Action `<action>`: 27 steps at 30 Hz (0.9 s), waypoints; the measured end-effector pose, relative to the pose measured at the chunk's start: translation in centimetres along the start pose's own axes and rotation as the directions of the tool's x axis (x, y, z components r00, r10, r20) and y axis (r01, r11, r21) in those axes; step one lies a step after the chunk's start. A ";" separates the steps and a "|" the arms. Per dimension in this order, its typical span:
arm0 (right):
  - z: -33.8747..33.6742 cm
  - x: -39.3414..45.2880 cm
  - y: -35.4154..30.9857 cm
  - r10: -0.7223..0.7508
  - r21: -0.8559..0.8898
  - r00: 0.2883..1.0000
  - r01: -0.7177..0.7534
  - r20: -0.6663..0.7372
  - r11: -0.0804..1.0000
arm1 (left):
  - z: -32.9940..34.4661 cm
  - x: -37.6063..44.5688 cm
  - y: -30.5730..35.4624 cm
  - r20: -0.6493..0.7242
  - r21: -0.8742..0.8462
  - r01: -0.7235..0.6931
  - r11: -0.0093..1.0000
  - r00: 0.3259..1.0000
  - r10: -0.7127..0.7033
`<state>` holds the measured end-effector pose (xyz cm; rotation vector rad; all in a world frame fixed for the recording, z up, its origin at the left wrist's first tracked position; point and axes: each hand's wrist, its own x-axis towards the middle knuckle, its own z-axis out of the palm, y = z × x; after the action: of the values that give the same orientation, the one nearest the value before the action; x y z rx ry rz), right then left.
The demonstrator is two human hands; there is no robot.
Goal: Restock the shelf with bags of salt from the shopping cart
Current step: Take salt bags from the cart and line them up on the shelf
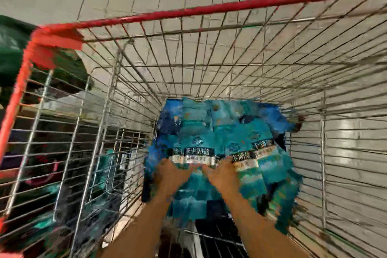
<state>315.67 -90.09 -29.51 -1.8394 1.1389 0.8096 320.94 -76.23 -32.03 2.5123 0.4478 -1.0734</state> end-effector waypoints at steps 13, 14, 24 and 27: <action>2.0 0.1 1.5 -0.105 0.012 0.981 0.109 -0.162 0.994 | 0.2 1.0 -2.8 0.417 -0.536 0.331 0.777 0.904 -0.097; 2.2 -0.6 1.4 -0.147 -0.130 0.965 0.121 -0.219 0.984 | 0.1 0.9 -3.1 0.463 -0.523 0.362 0.772 0.881 -0.099; 3.7 -0.6 -1.5 0.140 -0.271 0.971 -0.189 -0.192 0.944 | 1.3 1.4 -2.7 0.293 -0.496 0.323 0.806 0.936 -0.195; 3.9 -0.2 -2.0 0.073 0.071 0.991 -0.065 -0.116 0.995 | 0.9 0.8 -2.2 0.259 -0.559 0.272 0.783 0.955 -0.146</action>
<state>317.00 -86.05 -30.53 -1.8208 1.2960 0.6999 319.93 -74.58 -33.63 1.8099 0.8697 -1.0494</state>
